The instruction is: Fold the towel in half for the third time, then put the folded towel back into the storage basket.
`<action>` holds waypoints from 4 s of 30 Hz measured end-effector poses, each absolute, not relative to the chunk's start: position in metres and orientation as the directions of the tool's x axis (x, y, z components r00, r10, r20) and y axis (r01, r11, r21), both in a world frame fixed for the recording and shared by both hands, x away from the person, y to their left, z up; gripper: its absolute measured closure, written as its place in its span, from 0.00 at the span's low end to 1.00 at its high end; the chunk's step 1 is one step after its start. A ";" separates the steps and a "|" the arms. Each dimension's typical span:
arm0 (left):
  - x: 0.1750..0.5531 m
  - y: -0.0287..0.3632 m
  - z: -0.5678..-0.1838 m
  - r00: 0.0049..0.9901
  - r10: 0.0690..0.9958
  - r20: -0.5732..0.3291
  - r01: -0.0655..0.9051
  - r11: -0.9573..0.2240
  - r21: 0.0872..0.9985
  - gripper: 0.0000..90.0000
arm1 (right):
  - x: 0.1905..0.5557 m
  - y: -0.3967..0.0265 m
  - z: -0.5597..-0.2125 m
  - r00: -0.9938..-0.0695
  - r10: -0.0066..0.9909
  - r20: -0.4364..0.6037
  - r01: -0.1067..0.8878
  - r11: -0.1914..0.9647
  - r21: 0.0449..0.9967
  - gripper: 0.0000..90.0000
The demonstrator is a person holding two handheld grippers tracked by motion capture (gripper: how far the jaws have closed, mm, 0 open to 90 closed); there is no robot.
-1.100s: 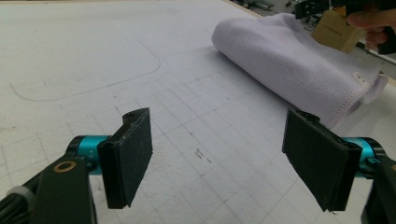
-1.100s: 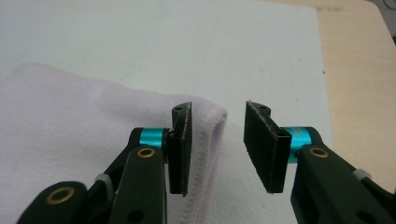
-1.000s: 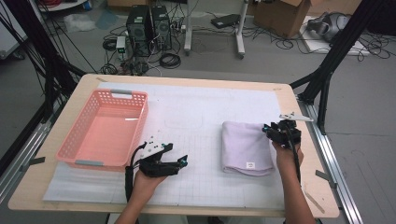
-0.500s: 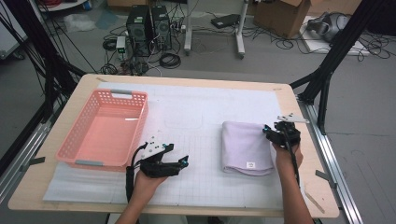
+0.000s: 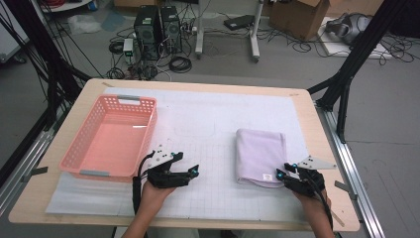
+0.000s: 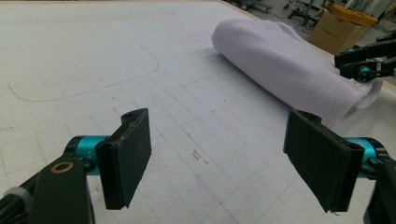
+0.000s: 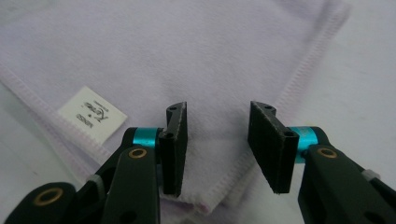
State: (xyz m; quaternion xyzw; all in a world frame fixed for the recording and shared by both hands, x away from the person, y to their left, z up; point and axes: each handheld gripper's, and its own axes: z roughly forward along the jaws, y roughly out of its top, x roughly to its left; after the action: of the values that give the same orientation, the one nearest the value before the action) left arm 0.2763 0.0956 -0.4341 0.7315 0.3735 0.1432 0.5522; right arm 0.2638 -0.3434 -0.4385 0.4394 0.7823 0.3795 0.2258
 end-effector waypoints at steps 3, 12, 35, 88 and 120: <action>0.276 0.097 -0.434 0.680 0.704 -0.204 0.380 -0.101 0.920 0.25 | 0.261 -0.350 -0.437 -0.485 0.875 -0.008 0.534 0.304 0.789 0.62; 0.276 0.096 -0.433 0.710 0.684 -0.169 0.314 -0.091 0.945 0.18 | 0.240 -0.367 -0.430 -0.476 0.879 0.030 0.474 0.227 0.850 0.45; 0.271 0.100 -0.434 0.688 0.690 -0.224 0.367 -0.064 0.928 0.21 | 0.237 -0.372 -0.428 -0.456 0.890 0.012 0.446 0.217 0.868 0.21; 0.341 -0.018 -0.418 0.705 0.623 -0.339 0.531 -0.148 0.834 0.25 | 0.236 -0.388 -0.426 -0.448 0.893 0.039 0.465 0.195 0.864 0.21; 0.362 -0.072 -0.453 0.675 0.596 -0.435 0.658 -0.218 0.721 0.64 | 0.239 -0.378 -0.429 -0.477 0.878 0.033 0.466 0.221 0.857 0.21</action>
State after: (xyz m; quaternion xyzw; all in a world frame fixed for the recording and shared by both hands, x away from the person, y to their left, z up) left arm 0.3622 -0.0715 -0.4526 0.7797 0.4018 -0.0323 0.4791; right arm 0.2392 -0.3778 -0.4292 0.4517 0.7437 0.4309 0.2393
